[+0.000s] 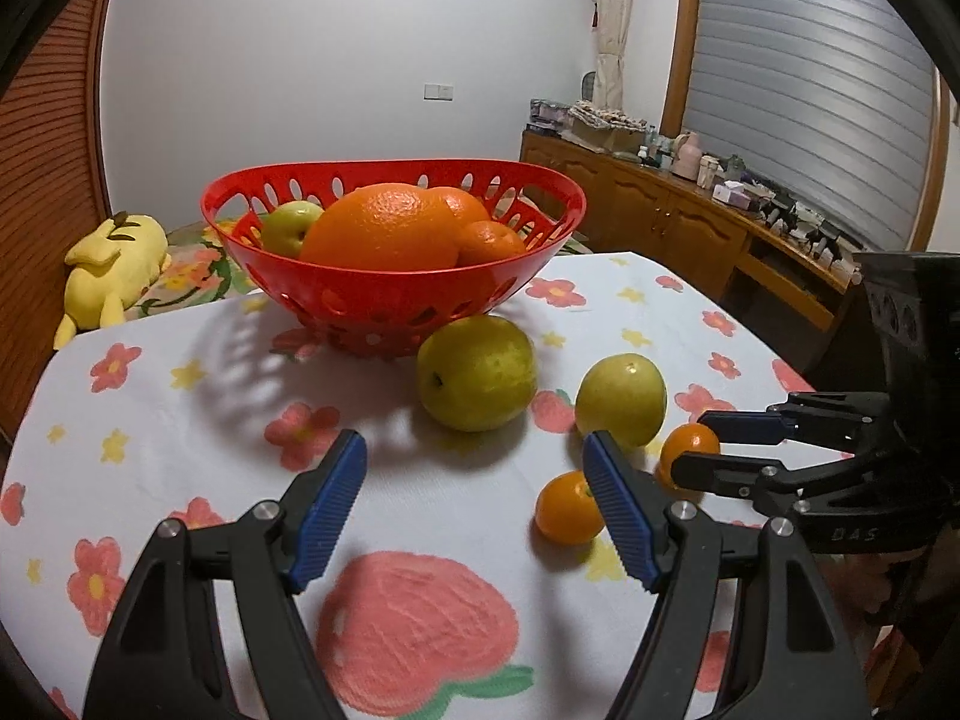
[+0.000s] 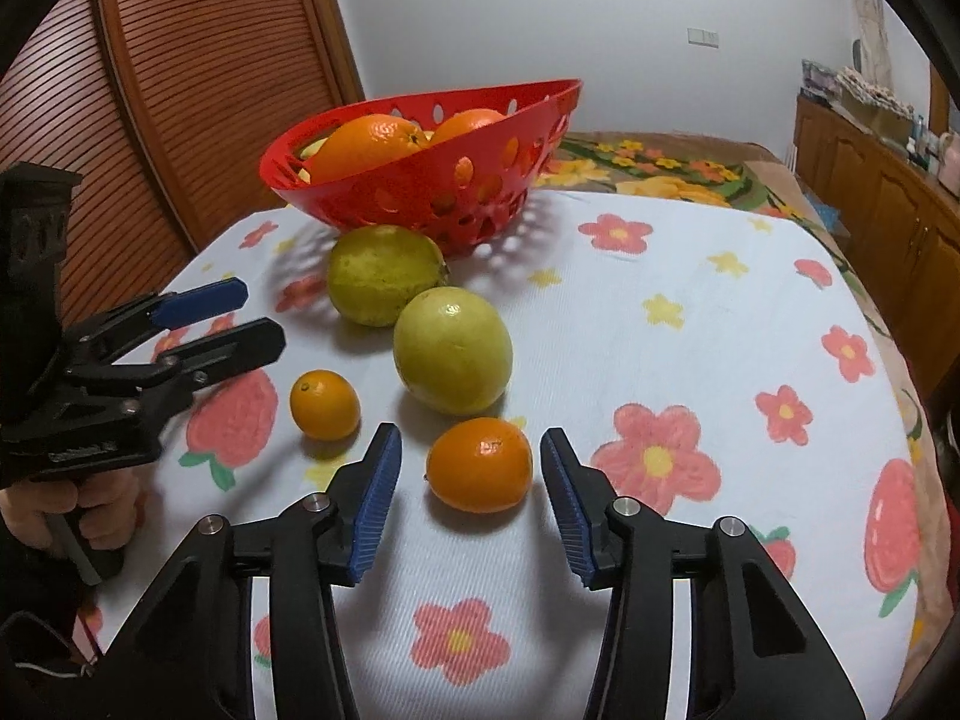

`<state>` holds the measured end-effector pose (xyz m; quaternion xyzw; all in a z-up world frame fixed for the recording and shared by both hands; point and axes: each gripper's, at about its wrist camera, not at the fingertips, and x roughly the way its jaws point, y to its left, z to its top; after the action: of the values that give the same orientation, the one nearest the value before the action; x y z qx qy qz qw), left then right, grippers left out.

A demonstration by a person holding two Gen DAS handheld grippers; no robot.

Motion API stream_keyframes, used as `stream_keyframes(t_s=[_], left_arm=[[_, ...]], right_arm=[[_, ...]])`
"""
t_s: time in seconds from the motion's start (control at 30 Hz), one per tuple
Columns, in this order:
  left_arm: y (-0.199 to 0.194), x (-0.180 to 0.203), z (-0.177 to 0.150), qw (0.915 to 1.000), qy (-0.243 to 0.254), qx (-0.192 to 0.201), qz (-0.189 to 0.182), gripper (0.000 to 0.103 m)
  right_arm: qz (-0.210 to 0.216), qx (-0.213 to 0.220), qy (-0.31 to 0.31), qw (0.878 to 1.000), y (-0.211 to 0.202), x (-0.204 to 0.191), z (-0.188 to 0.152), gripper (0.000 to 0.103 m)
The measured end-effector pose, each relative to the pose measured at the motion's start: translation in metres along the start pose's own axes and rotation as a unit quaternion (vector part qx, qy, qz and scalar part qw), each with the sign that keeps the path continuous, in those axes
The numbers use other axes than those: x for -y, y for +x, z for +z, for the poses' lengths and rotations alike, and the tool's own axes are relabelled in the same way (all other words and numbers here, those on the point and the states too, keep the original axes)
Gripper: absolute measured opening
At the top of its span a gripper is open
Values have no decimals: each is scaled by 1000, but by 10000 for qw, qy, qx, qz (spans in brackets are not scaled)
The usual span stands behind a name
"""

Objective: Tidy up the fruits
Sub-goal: 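Grasp a small mandarin with the left gripper while the right gripper grasps another mandarin, then lift and carry both mandarins over the red basket with both grippers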

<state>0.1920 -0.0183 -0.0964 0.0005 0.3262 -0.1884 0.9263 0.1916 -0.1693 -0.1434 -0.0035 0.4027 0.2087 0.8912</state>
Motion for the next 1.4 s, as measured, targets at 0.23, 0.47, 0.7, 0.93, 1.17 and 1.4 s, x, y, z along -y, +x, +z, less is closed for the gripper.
stream_keyframes(t_s=[0.23, 0.47, 0.7, 0.93, 1.17, 1.4], left_arm=[[0, 13, 0, 9995, 304, -15, -15, 75], [5, 20, -3, 9983, 500, -236, -207, 69], [16, 21, -5, 9960, 481, -620, -432, 58], [18, 25, -8, 9938, 522, -743, -647, 53], [26, 36, -9, 9904, 677, -980, -697, 34], [27, 33, -10, 9908, 577, -1039, -652, 33]], right_arm=[[118, -69, 55, 9999, 7, 4, -2, 38], [-111, 25, 28, 9999, 4, 4, -2, 38], [-239, 65, 24, 9997, 3, 3, -2, 38], [-266, 75, 62, 9996, 2, 5, -1, 38], [-317, 181, 92, 9993, -2, 7, -2, 38], [-329, 247, 87, 9991, -4, 7, -2, 38]])
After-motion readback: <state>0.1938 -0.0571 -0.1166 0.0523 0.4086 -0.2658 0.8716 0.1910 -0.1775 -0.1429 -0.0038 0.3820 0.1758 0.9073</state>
